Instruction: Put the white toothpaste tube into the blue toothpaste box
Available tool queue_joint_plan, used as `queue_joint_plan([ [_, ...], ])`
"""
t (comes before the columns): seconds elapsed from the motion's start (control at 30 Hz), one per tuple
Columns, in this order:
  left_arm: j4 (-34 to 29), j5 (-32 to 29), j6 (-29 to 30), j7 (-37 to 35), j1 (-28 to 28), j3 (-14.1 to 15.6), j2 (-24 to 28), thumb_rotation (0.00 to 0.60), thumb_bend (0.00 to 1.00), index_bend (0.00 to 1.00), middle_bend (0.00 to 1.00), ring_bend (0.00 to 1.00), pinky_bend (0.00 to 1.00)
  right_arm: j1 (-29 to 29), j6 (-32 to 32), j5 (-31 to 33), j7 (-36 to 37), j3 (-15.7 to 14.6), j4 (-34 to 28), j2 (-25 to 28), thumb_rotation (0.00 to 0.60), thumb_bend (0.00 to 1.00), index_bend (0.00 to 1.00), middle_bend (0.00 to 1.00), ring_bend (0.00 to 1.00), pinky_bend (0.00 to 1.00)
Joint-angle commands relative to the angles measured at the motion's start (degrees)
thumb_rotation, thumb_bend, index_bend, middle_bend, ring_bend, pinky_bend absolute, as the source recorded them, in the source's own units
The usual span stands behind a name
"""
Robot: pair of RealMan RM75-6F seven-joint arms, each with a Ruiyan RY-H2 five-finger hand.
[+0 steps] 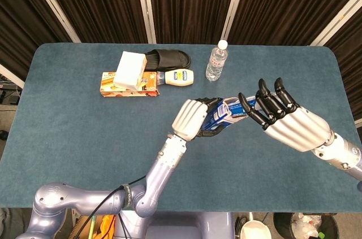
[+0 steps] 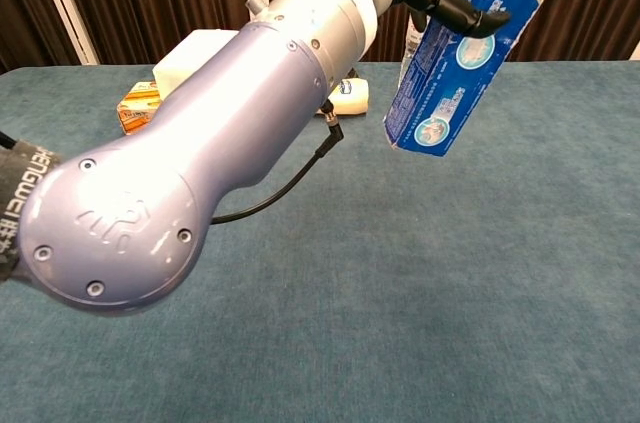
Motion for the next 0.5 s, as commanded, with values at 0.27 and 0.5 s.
queue_joint_plan([
  [0.27, 0.1, -0.3, -0.5, 0.8, -1.1, 0.0, -0.6, 0.600, 0.39, 0.34, 0.49, 0.49, 0.56, 1.2, -2.0, -0.4, 0.6, 0.0, 0.1, 1.1, 0.600, 0.36, 0.25, 0.53, 0.31, 0.42],
  [0.5, 0.3, 0.0, -0.5, 0.7, -2.3, -0.9, -1.4, 0.600, 0.39, 0.34, 0.49, 0.49, 0.56, 1.2, -2.5, -0.8, 1.4, -0.6, 0.2, 1.1, 0.600, 0.36, 0.25, 0.53, 0.31, 0.41],
])
